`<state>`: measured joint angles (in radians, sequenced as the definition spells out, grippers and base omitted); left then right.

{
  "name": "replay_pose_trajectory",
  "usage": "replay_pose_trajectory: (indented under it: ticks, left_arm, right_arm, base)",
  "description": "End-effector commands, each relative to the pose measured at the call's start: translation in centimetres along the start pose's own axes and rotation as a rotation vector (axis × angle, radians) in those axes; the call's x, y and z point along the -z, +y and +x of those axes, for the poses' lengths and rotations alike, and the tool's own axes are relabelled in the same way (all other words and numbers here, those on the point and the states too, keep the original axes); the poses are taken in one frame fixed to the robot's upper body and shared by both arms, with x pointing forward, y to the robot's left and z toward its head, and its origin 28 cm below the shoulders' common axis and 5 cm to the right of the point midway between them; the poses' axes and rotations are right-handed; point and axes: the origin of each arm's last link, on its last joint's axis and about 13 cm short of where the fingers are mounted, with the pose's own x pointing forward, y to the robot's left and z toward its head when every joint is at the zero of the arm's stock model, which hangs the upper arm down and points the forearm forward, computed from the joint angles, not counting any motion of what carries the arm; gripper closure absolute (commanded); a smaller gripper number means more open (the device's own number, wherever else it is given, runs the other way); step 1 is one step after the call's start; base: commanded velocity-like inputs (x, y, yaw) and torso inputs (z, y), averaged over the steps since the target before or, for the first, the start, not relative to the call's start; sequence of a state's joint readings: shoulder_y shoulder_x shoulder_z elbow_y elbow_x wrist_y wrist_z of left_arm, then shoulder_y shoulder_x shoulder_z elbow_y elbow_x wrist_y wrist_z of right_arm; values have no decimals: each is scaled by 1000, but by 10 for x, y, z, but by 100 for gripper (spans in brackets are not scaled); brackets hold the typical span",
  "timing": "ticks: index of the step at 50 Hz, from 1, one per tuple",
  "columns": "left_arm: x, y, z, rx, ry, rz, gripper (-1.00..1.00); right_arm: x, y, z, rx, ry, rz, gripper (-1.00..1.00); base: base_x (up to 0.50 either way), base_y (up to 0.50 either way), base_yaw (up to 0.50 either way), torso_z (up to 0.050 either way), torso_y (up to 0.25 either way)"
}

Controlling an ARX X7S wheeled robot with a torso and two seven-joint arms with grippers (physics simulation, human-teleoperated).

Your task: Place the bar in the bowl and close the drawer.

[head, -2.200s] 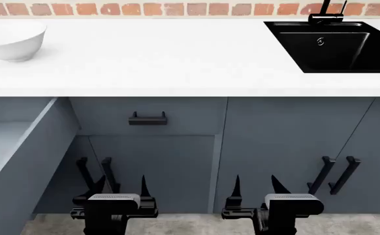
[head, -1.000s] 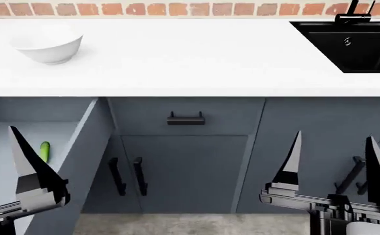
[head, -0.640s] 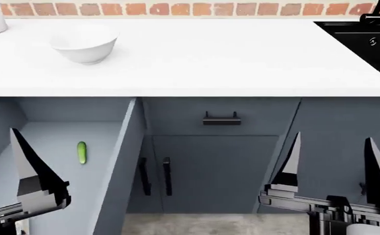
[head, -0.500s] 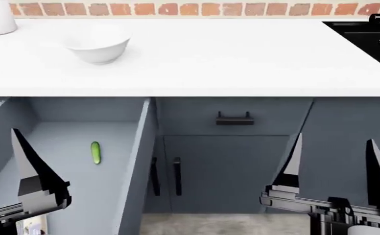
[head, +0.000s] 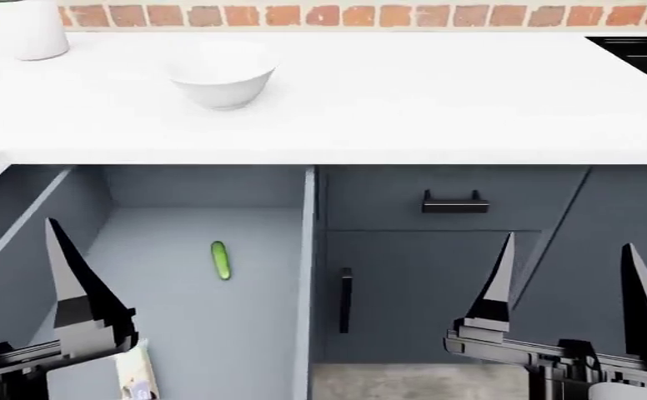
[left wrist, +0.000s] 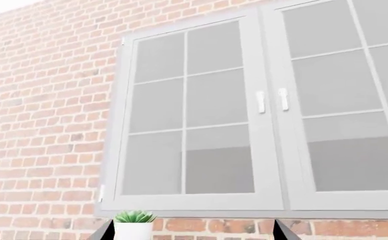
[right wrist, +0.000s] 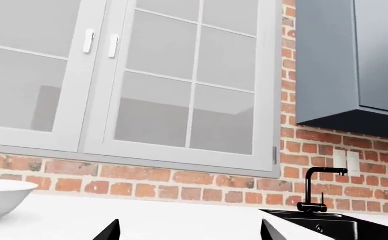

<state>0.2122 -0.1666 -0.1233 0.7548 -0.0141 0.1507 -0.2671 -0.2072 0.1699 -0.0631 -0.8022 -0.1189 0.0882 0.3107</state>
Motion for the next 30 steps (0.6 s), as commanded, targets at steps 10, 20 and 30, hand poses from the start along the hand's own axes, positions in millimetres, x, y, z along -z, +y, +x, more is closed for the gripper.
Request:
replay_pose_trajectory:
  ticks: [10,20,30]
  left_arm:
    - [4,0,-3,4,9,-4,-100]
    - [4,1,-3,-6,11,-8,-100]
    - [5,2,0,-11,20,-18,-100]
  right_arm:
    - [-6,-12,-7,21,3,-4,-100]
    - [-7,-19,-4,48,15,2,-100]
    - [-25,-68,-13,382,18,-129,-100]
  base:
    - [0,84,0,0,0]
    - [0,0,0,0,0]
    - [0,0,0,0,0]
